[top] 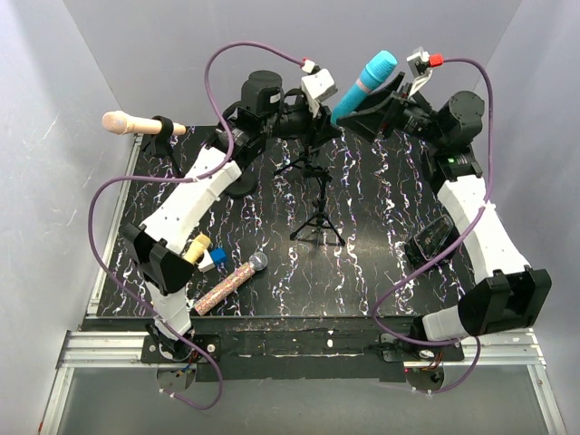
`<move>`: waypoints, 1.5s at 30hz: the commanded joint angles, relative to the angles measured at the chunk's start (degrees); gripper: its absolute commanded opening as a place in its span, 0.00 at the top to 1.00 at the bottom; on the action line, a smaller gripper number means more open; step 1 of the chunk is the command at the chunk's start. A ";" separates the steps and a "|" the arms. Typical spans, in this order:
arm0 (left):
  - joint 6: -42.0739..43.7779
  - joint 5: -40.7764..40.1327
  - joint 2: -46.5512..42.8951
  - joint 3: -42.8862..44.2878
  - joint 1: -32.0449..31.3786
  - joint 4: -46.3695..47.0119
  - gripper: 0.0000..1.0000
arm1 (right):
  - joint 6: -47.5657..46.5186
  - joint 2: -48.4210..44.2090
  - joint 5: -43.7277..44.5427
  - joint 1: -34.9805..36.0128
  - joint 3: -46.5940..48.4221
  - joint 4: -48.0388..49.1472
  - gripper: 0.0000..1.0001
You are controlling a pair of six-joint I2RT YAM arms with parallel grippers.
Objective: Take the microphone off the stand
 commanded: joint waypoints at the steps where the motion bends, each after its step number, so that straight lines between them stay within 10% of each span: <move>1: 6.93 -12.16 -9.32 1.89 2.69 -5.21 1.00 | -1.10 -6.73 -1.80 -0.17 -3.84 -2.62 0.16; 11: 28.73 -30.06 -31.20 -14.62 5.86 -30.78 1.00 | -24.64 -23.26 7.59 -0.34 -19.76 -20.73 0.14; 18: 22.61 -36.25 -40.53 -43.00 7.70 -36.70 1.00 | -23.34 -21.95 7.26 -0.43 -18.45 -22.84 0.18; 45: 15.12 -33.62 -21.91 -64.39 10.43 -25.52 1.00 | -36.07 -16.41 5.06 -0.34 -11.77 -43.23 0.23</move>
